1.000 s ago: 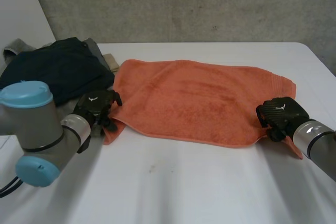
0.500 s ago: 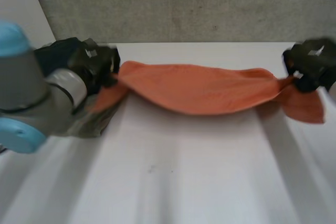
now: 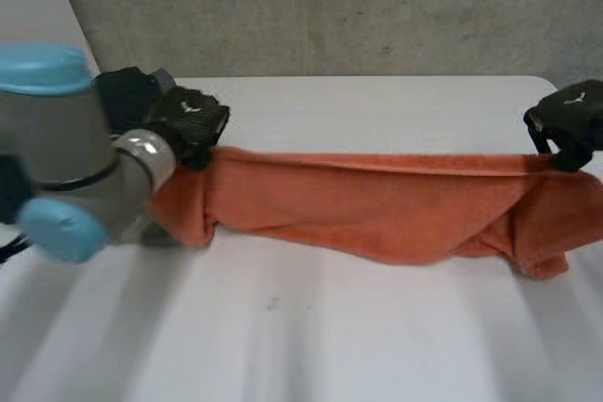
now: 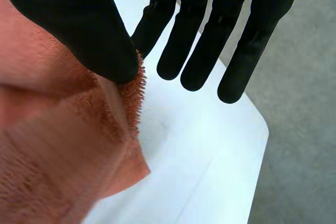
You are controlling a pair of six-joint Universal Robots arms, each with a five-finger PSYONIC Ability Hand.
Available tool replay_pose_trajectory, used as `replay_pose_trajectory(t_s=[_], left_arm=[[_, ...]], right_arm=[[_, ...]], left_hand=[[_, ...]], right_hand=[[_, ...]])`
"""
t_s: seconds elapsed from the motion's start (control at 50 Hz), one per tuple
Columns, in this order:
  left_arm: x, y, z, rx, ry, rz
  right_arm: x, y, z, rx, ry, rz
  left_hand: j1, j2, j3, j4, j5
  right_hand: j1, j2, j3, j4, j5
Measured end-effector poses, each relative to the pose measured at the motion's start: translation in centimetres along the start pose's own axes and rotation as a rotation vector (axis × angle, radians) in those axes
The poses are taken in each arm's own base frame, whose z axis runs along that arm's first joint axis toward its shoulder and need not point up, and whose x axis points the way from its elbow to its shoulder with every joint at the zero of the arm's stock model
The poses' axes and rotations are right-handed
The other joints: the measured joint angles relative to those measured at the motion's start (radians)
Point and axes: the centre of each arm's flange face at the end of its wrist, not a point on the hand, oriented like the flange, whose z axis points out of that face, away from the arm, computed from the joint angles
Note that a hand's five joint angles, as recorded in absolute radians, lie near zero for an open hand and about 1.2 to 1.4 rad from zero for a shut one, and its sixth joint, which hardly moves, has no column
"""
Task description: Fold the laundry.
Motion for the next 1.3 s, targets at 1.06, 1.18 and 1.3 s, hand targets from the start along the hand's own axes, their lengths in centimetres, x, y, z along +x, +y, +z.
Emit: replay_pose_trajectory(t_s=[1.06, 1.18, 1.3], left_arm=[[4.3, 4.6, -2.4, 0.193, -0.018, -0.024], [3.9, 3.7, -3.0, 0.214, -0.030, -0.023], [3.6, 3.1, -3.7, 0.228, -0.036, -0.026]], right_arm=[[-6.4, 7.2, 5.7, 0.052, -0.026, 0.194], [-4.0, 7.1, 4.3, 0.035, 0.016, 0.308], [-1.5, 7.5, 2.7, 0.013, 0.053, 0.480]], left_hand=[[0.000, 0.001, 0.001, 0.000, 0.000], [0.000, 0.001, 0.001, 0.000, 0.000], [0.000, 0.001, 0.001, 0.000, 0.000]], right_hand=[[-0.691, -0.759, -0.760, -0.769, -0.755], [-0.755, -0.816, -0.846, -0.862, -0.849], [-0.755, -0.816, -0.846, -0.862, -0.849]])
